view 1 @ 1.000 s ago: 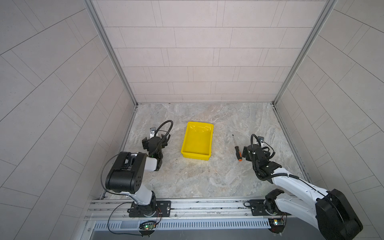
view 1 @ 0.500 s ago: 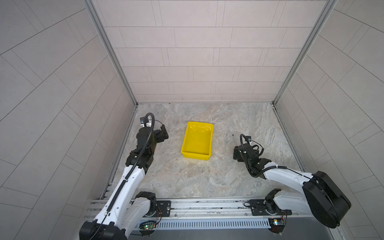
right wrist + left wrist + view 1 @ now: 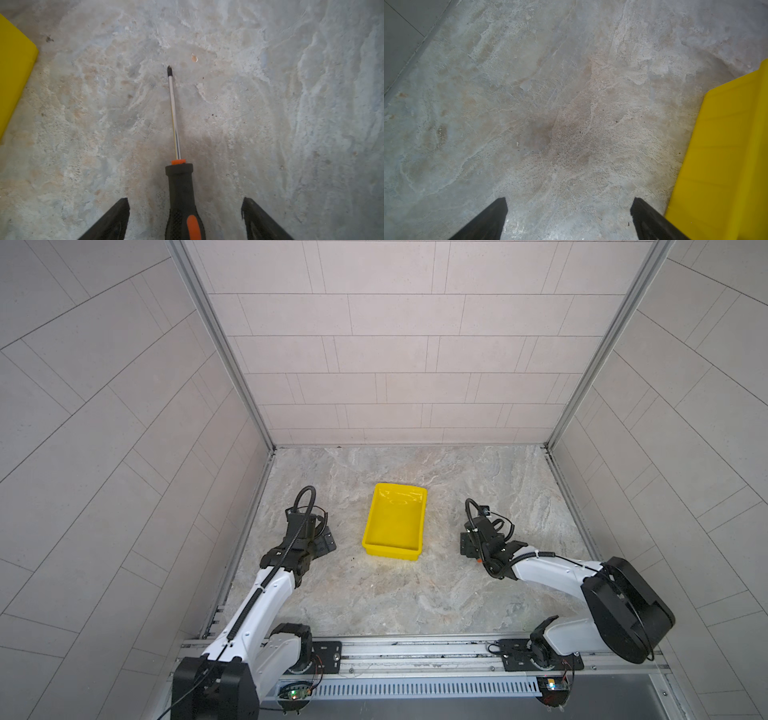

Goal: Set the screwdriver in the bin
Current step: 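Lower the right gripper and close it on the screwdriver handle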

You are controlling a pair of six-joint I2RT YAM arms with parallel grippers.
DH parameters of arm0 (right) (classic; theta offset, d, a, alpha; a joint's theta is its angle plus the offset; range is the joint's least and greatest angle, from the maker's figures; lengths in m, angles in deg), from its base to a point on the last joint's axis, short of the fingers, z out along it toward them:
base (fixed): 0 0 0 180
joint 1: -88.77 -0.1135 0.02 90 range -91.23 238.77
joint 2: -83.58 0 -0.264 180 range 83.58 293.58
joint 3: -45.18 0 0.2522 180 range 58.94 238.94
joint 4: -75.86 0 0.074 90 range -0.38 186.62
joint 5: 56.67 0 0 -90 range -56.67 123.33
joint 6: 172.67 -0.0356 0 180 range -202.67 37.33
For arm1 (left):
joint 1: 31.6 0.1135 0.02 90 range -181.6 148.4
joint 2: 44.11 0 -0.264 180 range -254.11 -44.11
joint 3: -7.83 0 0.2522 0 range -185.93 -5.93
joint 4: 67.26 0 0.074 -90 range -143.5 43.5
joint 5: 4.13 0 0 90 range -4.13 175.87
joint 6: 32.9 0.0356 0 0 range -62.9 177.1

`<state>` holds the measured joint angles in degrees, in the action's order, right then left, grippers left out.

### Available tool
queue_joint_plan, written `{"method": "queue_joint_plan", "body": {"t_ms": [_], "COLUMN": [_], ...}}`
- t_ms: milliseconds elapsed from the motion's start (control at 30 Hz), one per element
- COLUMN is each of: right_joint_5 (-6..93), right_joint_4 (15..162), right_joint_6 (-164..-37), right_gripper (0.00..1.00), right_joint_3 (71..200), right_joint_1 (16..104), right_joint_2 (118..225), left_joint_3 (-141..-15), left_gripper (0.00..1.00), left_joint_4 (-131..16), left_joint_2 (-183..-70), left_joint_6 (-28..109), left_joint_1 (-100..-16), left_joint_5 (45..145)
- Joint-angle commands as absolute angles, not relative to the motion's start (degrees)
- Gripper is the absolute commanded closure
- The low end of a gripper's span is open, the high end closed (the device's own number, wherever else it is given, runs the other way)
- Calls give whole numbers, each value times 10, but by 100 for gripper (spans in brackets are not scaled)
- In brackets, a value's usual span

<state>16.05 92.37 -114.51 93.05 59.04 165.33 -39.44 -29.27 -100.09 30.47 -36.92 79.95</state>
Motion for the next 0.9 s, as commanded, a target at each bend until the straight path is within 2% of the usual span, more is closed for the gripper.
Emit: {"method": "queue_joint_plan", "body": {"t_ms": [0, 100, 333, 367, 533, 700, 867], "right_joint_5": [159, 167, 164, 165, 162, 163, 157], "right_joint_4": [972, 991, 1020, 1022, 1036, 1032, 1050], "right_joint_6": [-1151, -1145, -1155, -1155, -1156, -1158, -1161], "right_gripper": [20, 28, 40, 44, 49, 62, 65], "right_joint_3": [963, 987, 1018, 1021, 1025, 1023, 1036], "right_joint_1": [588, 588, 591, 591, 591, 591, 591], "right_joint_2": [1674, 1689, 1735, 1739, 1742, 1743, 1750], "left_joint_3": [-399, -400, -381, -379, -367, -349, -341], "left_gripper": [0, 0, 0, 0, 0, 0, 0], "left_joint_4": [-292, -286, -266, -261, -208, -213, -215], "left_joint_2": [-977, -960, -895, -890, -855, -835, -832], "left_joint_6": [297, 297, 282, 278, 219, 207, 198], "left_joint_1": [-367, -367, -365, -366, -365, -364, -363], "left_joint_5": [792, 789, 749, 736, 647, 650, 645]}}
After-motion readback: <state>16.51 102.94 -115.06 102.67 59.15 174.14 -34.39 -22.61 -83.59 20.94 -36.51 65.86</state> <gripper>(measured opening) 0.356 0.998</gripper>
